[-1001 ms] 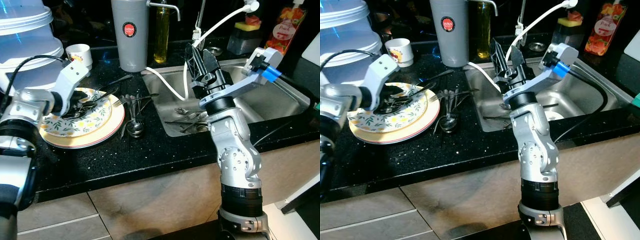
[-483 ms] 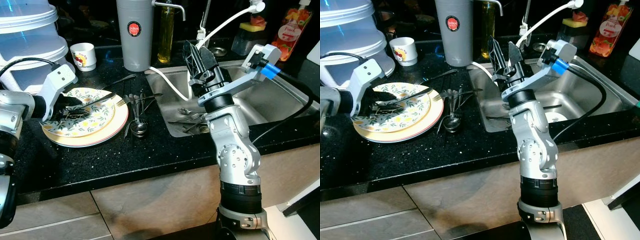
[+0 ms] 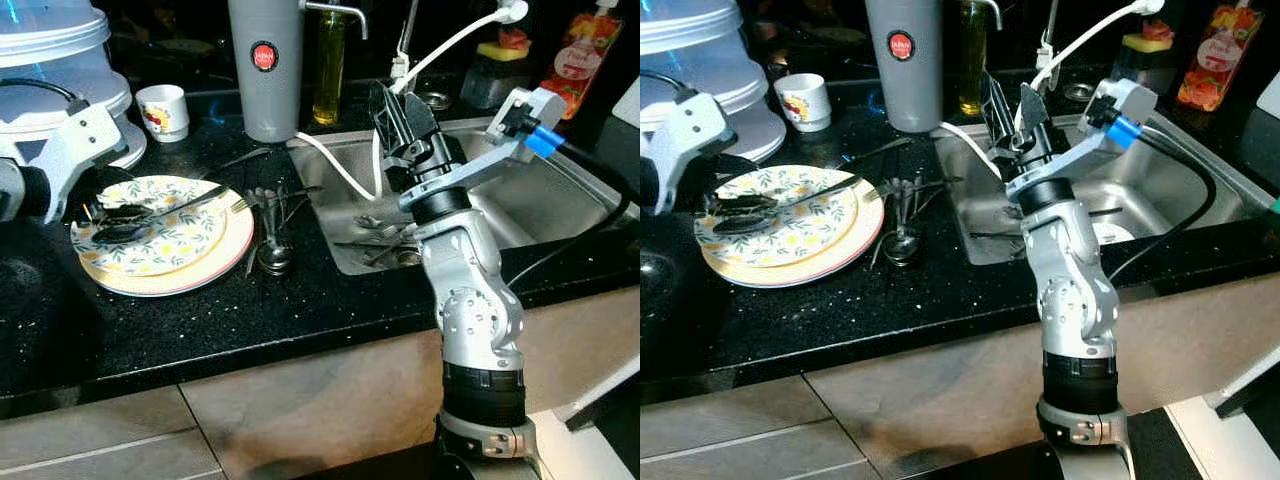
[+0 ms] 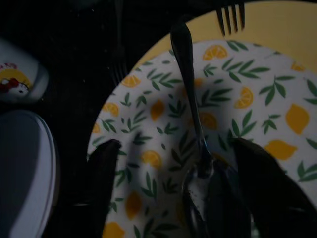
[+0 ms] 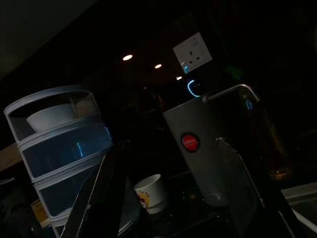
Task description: Kitchen organization
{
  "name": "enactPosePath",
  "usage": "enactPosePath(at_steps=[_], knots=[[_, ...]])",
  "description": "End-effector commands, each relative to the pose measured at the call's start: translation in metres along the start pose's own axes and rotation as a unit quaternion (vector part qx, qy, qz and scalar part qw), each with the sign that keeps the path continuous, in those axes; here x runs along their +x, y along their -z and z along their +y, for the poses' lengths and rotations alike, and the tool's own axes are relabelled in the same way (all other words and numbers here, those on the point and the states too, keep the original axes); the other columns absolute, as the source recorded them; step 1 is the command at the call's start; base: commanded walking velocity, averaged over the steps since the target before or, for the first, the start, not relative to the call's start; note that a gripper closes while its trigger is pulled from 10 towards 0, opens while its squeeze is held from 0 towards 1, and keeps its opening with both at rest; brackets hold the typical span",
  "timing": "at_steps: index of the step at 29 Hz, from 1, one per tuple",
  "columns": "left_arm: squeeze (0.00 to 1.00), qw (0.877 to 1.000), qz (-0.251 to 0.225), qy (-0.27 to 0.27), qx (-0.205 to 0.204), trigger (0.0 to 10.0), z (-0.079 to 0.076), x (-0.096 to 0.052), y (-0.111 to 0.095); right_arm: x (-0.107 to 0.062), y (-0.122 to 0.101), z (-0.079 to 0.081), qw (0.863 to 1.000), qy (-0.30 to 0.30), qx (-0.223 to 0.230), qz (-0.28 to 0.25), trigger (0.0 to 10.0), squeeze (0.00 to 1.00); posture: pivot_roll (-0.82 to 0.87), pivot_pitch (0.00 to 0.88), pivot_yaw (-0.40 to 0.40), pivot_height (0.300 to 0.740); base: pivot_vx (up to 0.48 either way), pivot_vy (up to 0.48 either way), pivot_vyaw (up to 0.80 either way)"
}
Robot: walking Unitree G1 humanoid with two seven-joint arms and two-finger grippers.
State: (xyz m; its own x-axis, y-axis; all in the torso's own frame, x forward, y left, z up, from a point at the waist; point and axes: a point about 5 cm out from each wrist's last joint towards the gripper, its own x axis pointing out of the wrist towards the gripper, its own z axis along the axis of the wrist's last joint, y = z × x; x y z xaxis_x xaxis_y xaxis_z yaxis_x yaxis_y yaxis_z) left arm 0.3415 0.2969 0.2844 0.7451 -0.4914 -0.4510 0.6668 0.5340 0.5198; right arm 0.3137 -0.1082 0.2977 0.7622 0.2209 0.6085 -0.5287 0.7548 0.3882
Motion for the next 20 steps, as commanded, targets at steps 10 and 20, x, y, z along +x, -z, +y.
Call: enactPosePath(at_steps=[10, 20], knots=[[0.00, 0.999, 0.016, -0.012, -0.046, 10.0, 0.002, -0.008, 0.014, 0.000, 0.002, -0.002, 1.000, 0.005, 0.004, 0.002, 10.0, 0.00, 0.13, 0.043, 0.021, 0.740, 0.000, 0.000, 0.00], [0.00, 0.996, 0.033, 0.022, -0.083, 10.0, -0.017, 0.016, 0.031, -0.001, 0.001, -0.002, 1.000, 0.007, 0.003, 0.002, 10.0, 0.00, 0.12, 0.043, 0.019, 0.740, 0.000, 0.000, 0.00]])
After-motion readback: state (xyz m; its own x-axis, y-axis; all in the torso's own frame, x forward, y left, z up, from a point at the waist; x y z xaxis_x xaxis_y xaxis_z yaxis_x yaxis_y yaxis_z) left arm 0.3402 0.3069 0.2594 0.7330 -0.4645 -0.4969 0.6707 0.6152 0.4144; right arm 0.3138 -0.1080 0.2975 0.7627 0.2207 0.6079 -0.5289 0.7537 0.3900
